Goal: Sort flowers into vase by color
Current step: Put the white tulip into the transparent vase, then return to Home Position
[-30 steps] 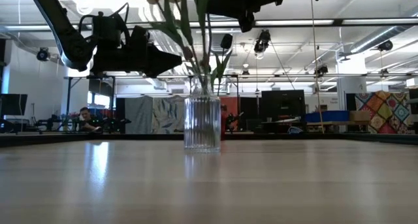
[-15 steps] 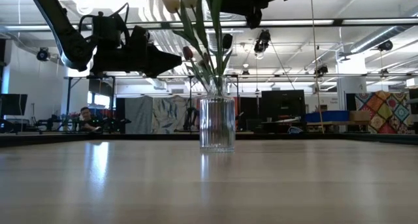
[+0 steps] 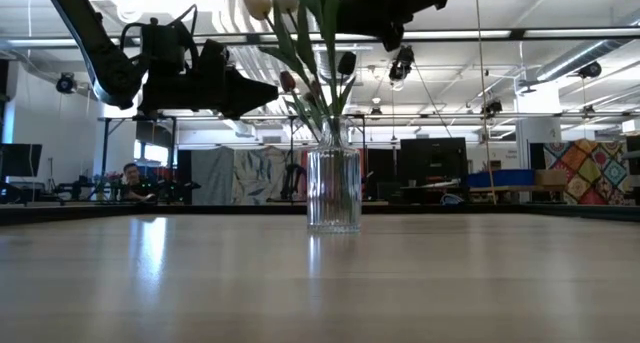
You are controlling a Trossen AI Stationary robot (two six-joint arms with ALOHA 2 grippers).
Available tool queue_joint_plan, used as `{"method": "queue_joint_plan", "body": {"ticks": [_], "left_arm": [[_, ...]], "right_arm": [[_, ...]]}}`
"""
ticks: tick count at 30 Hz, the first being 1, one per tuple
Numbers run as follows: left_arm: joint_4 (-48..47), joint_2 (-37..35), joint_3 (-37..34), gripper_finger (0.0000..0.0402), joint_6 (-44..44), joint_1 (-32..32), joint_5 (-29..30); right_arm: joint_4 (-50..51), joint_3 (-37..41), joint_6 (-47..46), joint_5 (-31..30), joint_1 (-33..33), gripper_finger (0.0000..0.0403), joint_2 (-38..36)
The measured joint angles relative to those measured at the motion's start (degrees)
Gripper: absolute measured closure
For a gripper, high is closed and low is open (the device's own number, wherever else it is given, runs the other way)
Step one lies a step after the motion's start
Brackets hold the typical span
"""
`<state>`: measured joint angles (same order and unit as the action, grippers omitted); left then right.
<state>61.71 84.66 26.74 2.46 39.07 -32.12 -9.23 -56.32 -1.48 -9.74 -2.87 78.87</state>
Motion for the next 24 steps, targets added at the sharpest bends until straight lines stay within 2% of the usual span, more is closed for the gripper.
{"method": "queue_joint_plan", "body": {"ticks": [4,8,18,24], "left_arm": [[0.0,0.0,0.0,0.0249,0.0,0.03,0.0],[0.0,0.0,0.0,0.0249,0.0,0.04,0.0],[-0.39,-0.8,-0.41,0.025,0.17,0.04,-1.84],[-0.55,-4.58,-4.09,0.0281,2.67,0.04,-1.86]], "right_arm": [[0.02,0.41,0.0,-0.93,0.0,0.0285,0.02],[0.02,0.47,0.07,-0.96,0.0,0.0272,-0.11],[3.6,0.92,5.29,-0.94,-0.77,0.0282,-2.79],[2.42,5.1,10.64,-3.69,-1.69,0.0312,-7.18]]}}
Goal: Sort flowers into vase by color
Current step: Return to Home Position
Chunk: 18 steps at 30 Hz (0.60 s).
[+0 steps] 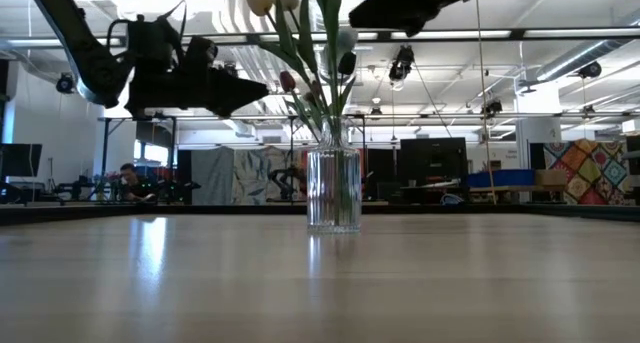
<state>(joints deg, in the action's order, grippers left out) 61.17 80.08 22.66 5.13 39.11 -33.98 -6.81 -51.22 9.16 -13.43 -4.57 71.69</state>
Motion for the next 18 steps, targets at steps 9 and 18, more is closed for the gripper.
{"method": "queue_joint_plan", "body": {"ticks": [9,18], "left_arm": [[-0.14,-5.63,-7.46,0.0351,2.78,0.0,-0.14],[-0.09,-7.87,-12.94,0.0399,3.84,0.21,-1.44]], "right_arm": [[-2.98,9.33,4.81,0.43,0.31,0.0387,-6.8],[-10.47,24.35,4.35,3.1,6.03,0.0394,-16.11]]}}
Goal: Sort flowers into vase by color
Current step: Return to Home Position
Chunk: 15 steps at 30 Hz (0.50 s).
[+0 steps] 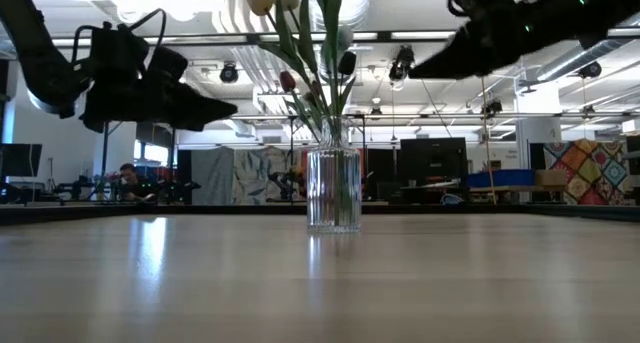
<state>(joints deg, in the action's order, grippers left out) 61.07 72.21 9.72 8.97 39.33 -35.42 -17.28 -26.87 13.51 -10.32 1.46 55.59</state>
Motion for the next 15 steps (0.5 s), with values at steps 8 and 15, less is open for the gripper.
{"method": "queue_joint_plan", "body": {"ticks": [8,15], "left_arm": [[1.61,-4.0,-5.4,0.0401,0.83,0.23,0.22],[1.92,-9.13,-9.19,0.0401,-0.25,1.44,1.82]], "right_arm": [[-2.32,12.03,-2.47,7.3,6.19,0.0394,-11.93],[-4.94,19.99,-3.09,7.53,7.38,0.0394,-21.39]]}}
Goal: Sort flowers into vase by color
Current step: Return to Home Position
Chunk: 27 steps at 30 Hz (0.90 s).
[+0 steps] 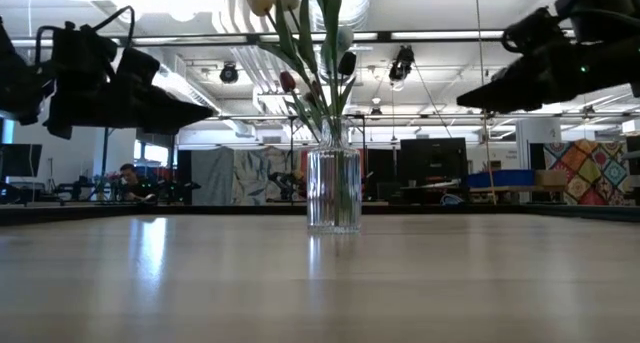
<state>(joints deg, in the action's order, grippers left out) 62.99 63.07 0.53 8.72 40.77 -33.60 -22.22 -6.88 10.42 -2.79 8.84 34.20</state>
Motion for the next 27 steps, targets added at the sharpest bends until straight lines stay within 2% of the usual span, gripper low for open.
{"method": "queue_joint_plan", "body": {"ticks": [6,11,19,23,27], "left_arm": [[-5.49,-3.98,-0.01,0.0401,-1.86,0.14,-0.01],[-10.29,-7.25,-0.01,0.0402,-2.55,0.12,0.63],[-17.42,-13.66,-0.01,0.0402,-5.3,-2.31,11.1],[-17.78,-15.31,-0.01,0.0402,-5.82,-6.32,17.3],[-18.42,-16.4,-0.01,0.0402,-4.71,-12.03,25.89]], "right_arm": [[-0.22,6.16,0.16,-0.25,-0.05,0.0394,-8.15],[5.22,6.21,1.08,-2.33,-0.06,0.0394,-14.36],[10.51,6.21,2.61,-2.86,-0.07,0.0394,-22.88],[14.55,6.23,0.91,-3.18,-0.07,0.0394,-26.45],[17.82,6.23,-0.33,-3.21,-0.07,0.0394,-29.87]]}}
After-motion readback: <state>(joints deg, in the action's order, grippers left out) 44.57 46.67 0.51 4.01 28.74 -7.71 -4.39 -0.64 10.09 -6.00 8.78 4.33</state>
